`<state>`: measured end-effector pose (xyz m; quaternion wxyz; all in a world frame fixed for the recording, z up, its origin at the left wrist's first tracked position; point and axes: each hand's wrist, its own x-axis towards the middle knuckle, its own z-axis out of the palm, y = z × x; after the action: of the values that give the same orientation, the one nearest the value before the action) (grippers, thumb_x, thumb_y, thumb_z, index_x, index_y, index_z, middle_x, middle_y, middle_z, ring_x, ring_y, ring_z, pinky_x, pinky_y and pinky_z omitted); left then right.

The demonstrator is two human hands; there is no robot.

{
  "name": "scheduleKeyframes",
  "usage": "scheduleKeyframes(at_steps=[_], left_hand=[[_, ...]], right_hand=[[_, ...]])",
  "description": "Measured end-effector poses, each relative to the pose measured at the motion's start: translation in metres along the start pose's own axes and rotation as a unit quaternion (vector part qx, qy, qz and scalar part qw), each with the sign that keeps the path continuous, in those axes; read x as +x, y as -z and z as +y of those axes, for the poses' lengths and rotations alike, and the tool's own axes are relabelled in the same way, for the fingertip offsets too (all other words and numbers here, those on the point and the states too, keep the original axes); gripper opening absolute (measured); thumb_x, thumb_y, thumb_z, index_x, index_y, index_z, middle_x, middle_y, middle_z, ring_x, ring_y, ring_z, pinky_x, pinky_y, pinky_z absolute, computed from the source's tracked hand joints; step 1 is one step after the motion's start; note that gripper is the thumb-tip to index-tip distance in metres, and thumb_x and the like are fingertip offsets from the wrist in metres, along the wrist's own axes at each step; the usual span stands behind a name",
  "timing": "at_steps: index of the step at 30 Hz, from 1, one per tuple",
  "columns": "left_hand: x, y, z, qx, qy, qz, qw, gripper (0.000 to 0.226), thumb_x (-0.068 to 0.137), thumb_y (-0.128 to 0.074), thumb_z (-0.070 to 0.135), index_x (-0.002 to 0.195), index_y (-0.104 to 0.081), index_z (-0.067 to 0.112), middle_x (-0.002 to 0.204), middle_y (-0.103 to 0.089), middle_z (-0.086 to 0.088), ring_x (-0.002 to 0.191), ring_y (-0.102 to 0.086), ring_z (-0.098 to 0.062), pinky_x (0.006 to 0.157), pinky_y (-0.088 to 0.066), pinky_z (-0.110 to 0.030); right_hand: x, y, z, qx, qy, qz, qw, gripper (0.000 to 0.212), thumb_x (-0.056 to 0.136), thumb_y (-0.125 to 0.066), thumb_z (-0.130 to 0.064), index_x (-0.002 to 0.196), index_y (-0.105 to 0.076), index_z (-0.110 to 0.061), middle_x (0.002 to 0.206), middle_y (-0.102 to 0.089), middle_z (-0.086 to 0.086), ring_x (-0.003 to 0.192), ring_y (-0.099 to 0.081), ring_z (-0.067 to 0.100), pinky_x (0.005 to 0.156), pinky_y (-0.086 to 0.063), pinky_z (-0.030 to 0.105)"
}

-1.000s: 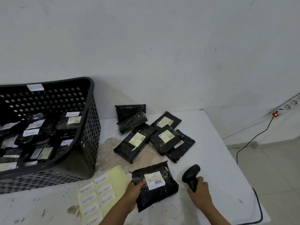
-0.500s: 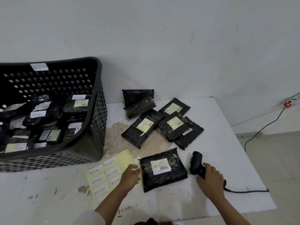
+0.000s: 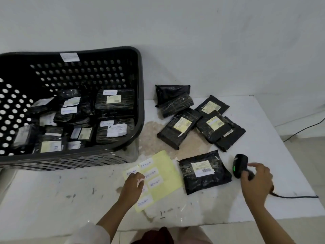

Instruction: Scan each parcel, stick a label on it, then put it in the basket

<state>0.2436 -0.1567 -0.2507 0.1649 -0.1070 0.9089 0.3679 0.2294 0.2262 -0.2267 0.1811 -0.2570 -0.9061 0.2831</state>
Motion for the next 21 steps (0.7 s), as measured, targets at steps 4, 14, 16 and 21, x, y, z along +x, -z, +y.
scheduleKeyframes(at_steps=[4,14,16,21], left_hand=[[-0.005,0.009,-0.024,0.123,-0.053,-0.075,0.988,0.029,0.098,-0.045,0.018,0.127,-0.05,0.017,0.136,-0.038,0.003,0.123,-0.041,-0.015,0.099,-0.038,-0.022],[-0.001,0.025,-0.042,0.212,-0.095,-0.215,0.948,0.049,0.098,-0.046,0.023,0.145,-0.03,0.023,0.159,-0.001,0.006,0.144,-0.012,-0.016,0.113,-0.029,-0.032],[-0.001,0.026,-0.041,0.227,-0.095,-0.228,0.942,0.054,0.097,-0.047,0.022,0.147,-0.026,0.023,0.16,0.004,0.006,0.145,-0.01,-0.017,0.113,-0.03,-0.035],[-0.005,0.024,-0.04,0.25,-0.089,-0.239,0.934,0.063,0.096,-0.049,0.019,0.15,-0.017,0.022,0.16,0.013,0.005,0.147,-0.002,-0.018,0.114,-0.028,-0.037]], right_hand=[[-0.049,-0.03,-0.068,0.123,0.1,-0.121,0.98,0.023,0.082,-0.063,0.003,0.091,-0.054,-0.015,0.094,-0.051,-0.001,0.086,-0.052,0.018,0.075,-0.04,0.027],[-0.175,-0.145,-0.133,-0.011,0.158,-0.366,0.917,0.031,0.081,-0.069,-0.033,0.103,-0.052,-0.018,0.11,-0.046,-0.004,0.099,-0.045,0.015,0.079,-0.04,0.023],[-0.178,-0.151,-0.135,-0.063,0.181,-0.345,0.919,0.034,0.082,-0.067,-0.037,0.107,-0.052,-0.019,0.112,-0.046,-0.002,0.1,-0.045,0.017,0.082,-0.04,0.027],[-0.184,-0.155,-0.139,-0.112,0.224,-0.308,0.918,0.027,0.092,-0.052,-0.028,0.116,-0.054,-0.017,0.121,-0.049,0.002,0.108,-0.045,0.022,0.086,-0.039,0.031]])
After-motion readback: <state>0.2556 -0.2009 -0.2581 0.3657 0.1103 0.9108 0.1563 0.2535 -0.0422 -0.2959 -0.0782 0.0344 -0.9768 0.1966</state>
